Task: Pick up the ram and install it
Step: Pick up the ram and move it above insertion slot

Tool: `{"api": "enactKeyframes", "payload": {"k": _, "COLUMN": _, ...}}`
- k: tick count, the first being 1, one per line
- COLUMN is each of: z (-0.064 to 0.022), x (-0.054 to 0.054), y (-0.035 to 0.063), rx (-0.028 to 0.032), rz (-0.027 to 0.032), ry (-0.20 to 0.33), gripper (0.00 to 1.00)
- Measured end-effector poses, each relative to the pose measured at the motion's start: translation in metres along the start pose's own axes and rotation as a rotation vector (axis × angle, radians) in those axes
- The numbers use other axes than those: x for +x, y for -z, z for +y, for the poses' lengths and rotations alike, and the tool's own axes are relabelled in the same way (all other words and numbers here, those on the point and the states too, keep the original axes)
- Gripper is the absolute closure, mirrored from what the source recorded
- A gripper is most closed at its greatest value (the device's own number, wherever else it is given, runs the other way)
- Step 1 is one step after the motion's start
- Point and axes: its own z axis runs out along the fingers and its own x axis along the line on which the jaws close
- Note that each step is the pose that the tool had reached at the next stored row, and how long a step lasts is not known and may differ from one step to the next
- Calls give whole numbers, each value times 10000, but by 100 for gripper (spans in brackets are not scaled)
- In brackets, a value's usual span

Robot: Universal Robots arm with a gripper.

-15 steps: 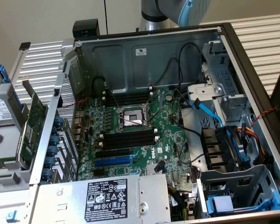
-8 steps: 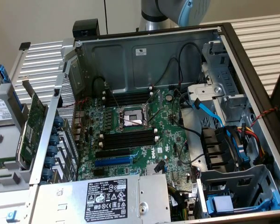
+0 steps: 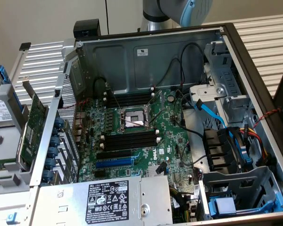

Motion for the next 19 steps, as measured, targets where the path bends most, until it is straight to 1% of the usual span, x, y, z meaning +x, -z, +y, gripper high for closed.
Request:
{"api": "enactKeyframes", "payload": {"k": 5, "z": 5, "x": 2, "y": -7, "rx": -38, "rz": 70, "ry": 892, "gripper": 89}}
{"api": "enactKeyframes", "payload": {"k": 11, "z": 16, "x": 11, "y": -47, "rx": -78, "rz": 144, "ry": 1841, "gripper": 89}}
{"api": "enactKeyframes", "payload": {"k": 19, "z": 13, "x": 13, "y": -100, "rx": -139, "rz": 257, "ry": 3295, "gripper": 89}}
